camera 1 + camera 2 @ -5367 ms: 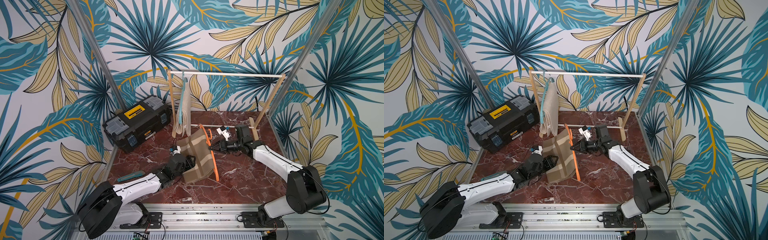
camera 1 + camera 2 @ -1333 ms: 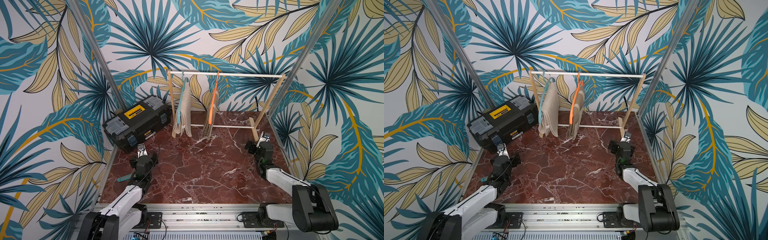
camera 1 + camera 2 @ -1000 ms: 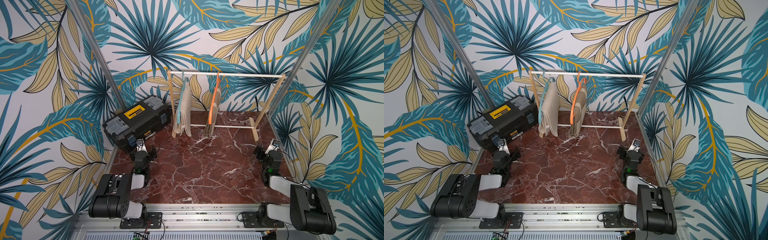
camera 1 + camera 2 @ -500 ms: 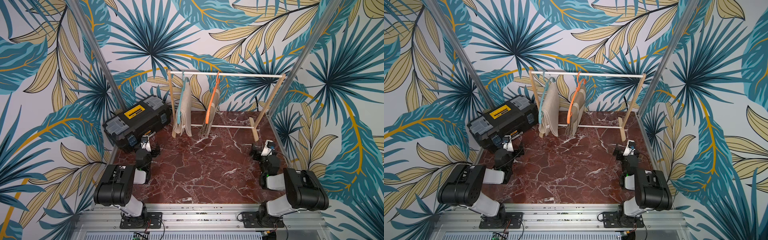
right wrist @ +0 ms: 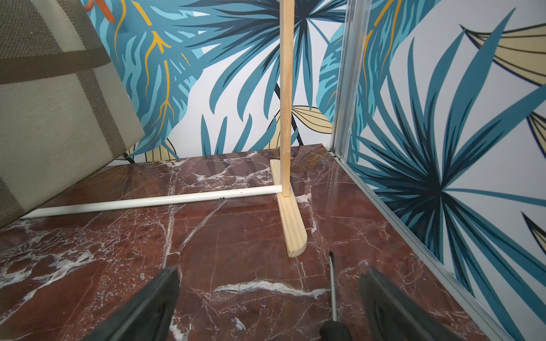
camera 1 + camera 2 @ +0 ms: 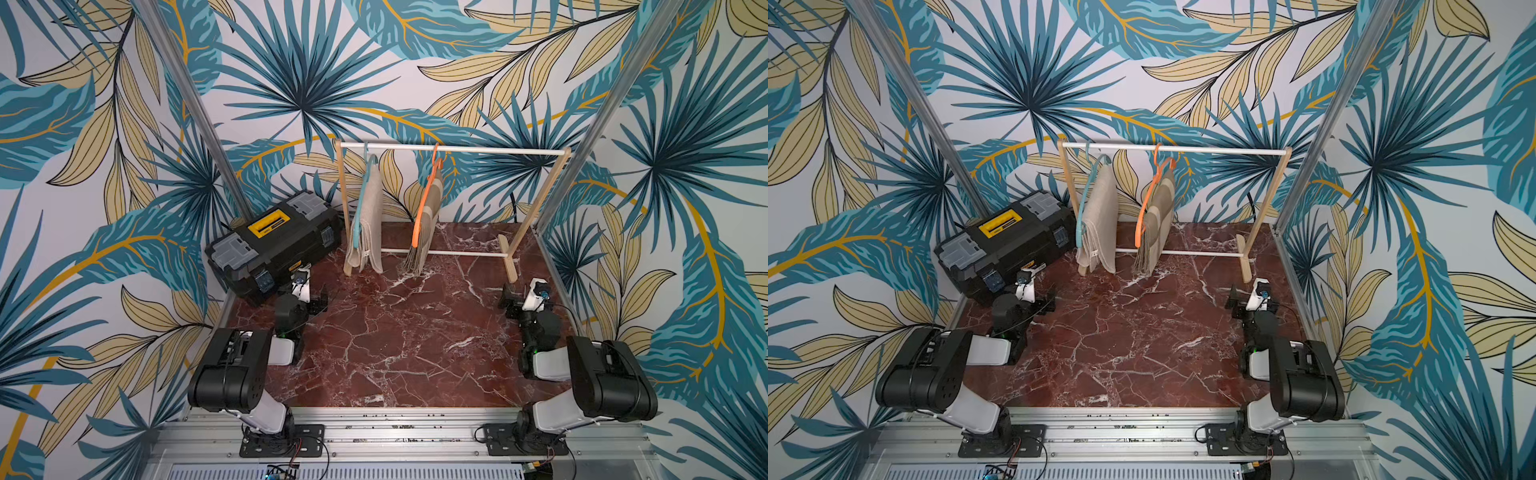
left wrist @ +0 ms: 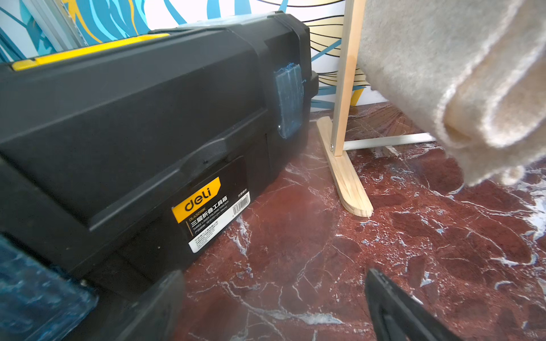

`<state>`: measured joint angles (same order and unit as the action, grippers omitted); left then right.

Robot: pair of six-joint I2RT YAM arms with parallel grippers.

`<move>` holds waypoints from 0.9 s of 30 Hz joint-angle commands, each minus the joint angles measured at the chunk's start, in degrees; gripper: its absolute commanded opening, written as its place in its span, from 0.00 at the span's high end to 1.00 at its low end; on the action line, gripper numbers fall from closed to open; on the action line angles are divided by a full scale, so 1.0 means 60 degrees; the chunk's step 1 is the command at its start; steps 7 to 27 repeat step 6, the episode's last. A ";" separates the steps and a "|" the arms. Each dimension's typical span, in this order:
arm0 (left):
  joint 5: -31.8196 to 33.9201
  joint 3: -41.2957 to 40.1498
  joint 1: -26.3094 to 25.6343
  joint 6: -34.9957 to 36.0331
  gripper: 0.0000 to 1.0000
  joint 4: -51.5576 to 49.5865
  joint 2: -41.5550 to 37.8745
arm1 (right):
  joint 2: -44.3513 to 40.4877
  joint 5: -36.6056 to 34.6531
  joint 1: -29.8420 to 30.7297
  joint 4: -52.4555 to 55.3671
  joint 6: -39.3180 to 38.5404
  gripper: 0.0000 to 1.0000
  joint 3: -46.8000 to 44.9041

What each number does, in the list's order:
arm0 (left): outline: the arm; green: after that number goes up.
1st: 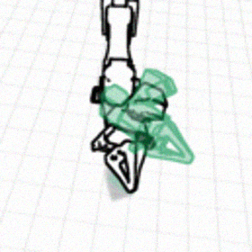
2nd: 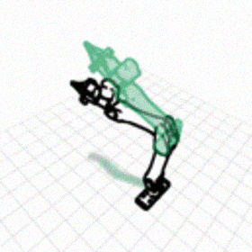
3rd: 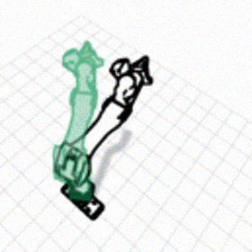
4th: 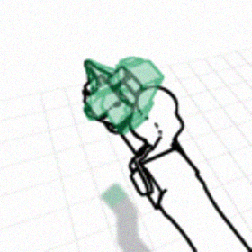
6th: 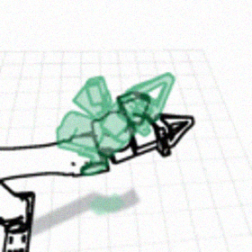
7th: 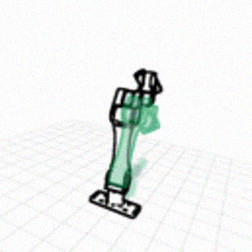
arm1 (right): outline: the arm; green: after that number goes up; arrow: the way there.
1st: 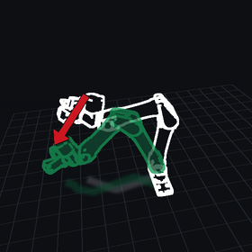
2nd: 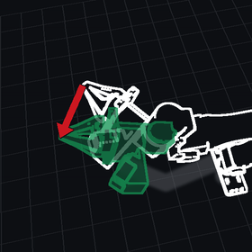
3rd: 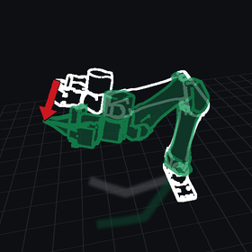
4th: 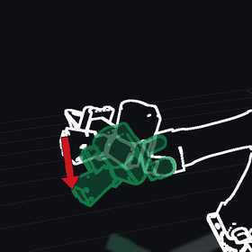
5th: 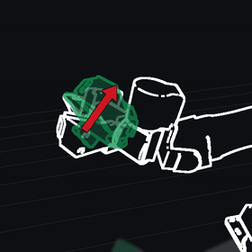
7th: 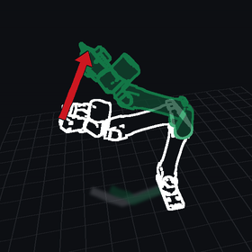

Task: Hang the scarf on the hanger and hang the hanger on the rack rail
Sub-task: Reset both arms

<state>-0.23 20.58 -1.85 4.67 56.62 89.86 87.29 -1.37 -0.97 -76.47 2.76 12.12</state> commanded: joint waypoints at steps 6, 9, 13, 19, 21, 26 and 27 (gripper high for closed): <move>0.0163 0.0134 -0.0047 0.0004 0.00 -0.0269 -0.0075 | -0.0053 0.0085 0.0027 -0.0274 -0.0098 0.01 -0.0070; 0.0163 0.0134 -0.0047 0.0004 0.00 -0.0269 -0.0075 | -0.0053 0.0085 0.0027 -0.0274 -0.0098 0.01 -0.0070; 0.0163 0.0134 -0.0047 0.0004 0.00 -0.0269 -0.0075 | -0.0053 0.0085 0.0027 -0.0274 -0.0098 0.01 -0.0070; 0.0163 0.0134 -0.0047 0.0004 0.00 -0.0269 -0.0075 | -0.0053 0.0085 0.0027 -0.0274 -0.0098 0.01 -0.0070; 0.0163 0.0134 -0.0047 0.0004 0.00 -0.0269 -0.0075 | -0.0053 0.0085 0.0027 -0.0274 -0.0098 0.01 -0.0070; 0.0163 0.0134 -0.0047 0.0004 0.00 -0.0269 -0.0075 | -0.0053 0.0085 0.0027 -0.0274 -0.0098 0.01 -0.0070; 0.0163 0.0134 -0.0047 0.0004 0.00 -0.0269 -0.0075 | -0.0053 0.0085 0.0027 -0.0274 -0.0098 0.01 -0.0070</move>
